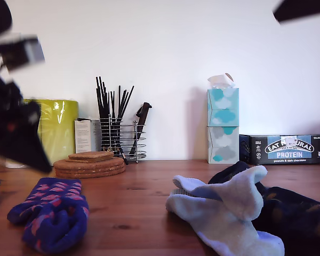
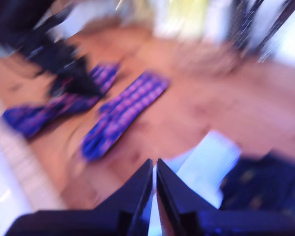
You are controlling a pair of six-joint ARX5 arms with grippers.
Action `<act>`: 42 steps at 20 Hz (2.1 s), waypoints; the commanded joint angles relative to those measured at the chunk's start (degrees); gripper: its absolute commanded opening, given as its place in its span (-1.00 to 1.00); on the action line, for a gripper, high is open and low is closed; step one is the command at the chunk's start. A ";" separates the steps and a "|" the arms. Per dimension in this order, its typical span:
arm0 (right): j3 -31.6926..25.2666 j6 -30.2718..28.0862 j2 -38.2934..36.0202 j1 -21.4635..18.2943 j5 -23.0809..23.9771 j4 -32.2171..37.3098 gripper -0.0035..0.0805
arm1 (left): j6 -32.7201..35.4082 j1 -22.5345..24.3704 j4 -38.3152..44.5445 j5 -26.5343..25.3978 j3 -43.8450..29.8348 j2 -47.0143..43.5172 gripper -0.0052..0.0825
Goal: Pair up the socks based on colour and pattern, by placing each sock on top of its pair
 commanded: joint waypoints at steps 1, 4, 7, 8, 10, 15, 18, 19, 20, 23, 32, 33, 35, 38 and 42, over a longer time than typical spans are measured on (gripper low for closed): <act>1.38 1.77 -0.98 0.46 -1.33 -5.60 -0.95 | 0.72 0.72 -0.42 1.03 2.71 2.60 -0.93; 8.61 1.29 -1.70 0.77 -1.27 -16.81 -0.95 | 3.89 1.29 -5.27 0.98 7.82 7.19 -0.93; 18.16 0.74 -1.68 0.77 -0.42 -27.21 -0.95 | 6.40 1.79 -8.24 0.98 11.10 11.37 -0.93; 20.57 0.42 -1.68 0.77 -0.44 -29.70 -0.95 | 6.97 2.08 -9.42 0.96 12.07 13.09 -0.93; 23.87 -0.52 -1.68 0.77 -0.17 -32.65 -0.95 | 7.74 2.62 -12.44 0.92 14.25 17.33 -0.93; 25.24 -1.70 -1.66 0.77 0.87 -34.38 -0.95 | 7.41 2.95 -14.75 -1.62 20.24 26.34 -0.93; 25.24 -2.45 -1.57 0.77 0.85 -34.73 -0.95 | 7.54 2.75 -14.67 -1.57 21.55 32.09 -0.93; 25.24 -2.43 -1.57 0.77 0.87 -34.71 -0.95 | 8.70 2.25 -15.02 -1.38 21.55 34.01 -0.93; 25.24 -2.45 -1.57 0.77 0.90 -34.73 -0.95 | 10.58 1.44 -15.85 -1.25 21.55 35.67 -0.93; 25.24 -3.69 -1.57 0.77 1.07 -34.38 -0.95 | 12.72 -2.27 -16.35 0.87 21.55 37.77 -0.93; 25.24 -4.48 -1.57 0.77 1.29 -33.92 -0.95 | 13.46 -13.09 -20.76 3.23 22.08 37.24 -0.93; 25.24 -4.70 -1.57 0.77 1.29 -33.94 -0.95 | 13.27 -12.98 -21.24 2.82 22.58 37.20 -0.93; 25.24 -4.83 -1.57 0.77 1.27 -34.14 -0.95 | 13.25 -12.70 -24.52 2.84 24.68 36.39 -0.93; 25.24 -5.01 -1.57 0.77 1.16 -34.36 -0.95 | 13.25 -12.81 -31.69 3.54 28.87 31.19 -0.93; 25.24 -5.01 -1.57 0.77 0.20 -36.04 -0.95 | 9.68 -12.83 -29.86 3.74 30.38 20.81 -0.93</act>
